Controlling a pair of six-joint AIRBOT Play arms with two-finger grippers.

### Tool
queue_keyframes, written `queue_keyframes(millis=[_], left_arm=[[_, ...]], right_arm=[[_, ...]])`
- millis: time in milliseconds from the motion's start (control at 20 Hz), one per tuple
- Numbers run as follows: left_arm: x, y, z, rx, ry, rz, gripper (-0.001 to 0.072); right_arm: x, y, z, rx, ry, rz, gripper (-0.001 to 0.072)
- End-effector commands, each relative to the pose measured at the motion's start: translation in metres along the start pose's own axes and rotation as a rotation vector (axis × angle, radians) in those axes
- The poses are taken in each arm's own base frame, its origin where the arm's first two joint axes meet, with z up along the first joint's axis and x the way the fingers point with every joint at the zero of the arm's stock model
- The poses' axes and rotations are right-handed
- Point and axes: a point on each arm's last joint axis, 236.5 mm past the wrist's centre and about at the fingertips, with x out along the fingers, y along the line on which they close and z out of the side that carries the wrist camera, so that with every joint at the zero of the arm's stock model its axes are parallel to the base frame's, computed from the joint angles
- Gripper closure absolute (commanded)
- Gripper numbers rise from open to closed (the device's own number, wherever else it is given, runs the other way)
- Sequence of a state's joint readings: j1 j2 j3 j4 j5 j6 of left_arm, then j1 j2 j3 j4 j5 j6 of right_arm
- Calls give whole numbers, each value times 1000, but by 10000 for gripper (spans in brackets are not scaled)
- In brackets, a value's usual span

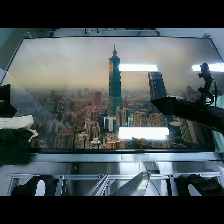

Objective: Fold the shirts.

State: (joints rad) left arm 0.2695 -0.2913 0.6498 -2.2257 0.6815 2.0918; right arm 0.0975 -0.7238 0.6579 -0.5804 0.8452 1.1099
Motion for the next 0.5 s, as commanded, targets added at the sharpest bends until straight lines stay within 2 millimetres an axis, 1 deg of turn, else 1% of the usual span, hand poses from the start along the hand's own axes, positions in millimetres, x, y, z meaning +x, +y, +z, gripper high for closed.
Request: queue_keyframes(millis=[0, 350, 400, 450], left_arm=[[0, 0, 1, 2, -2, 1, 693], [1, 2, -1, 9, 5, 7, 691], [4, 4, -4, 5, 17, 9, 517], [10, 11, -9, 14, 38, 26, 172]], right_arm=[[0, 0, 0, 0, -1, 0, 692], [0, 0, 0, 0, -1, 0, 692], [0, 0, 0, 0, -1, 0, 692], [0, 0, 0, 0, -1, 0, 692]])
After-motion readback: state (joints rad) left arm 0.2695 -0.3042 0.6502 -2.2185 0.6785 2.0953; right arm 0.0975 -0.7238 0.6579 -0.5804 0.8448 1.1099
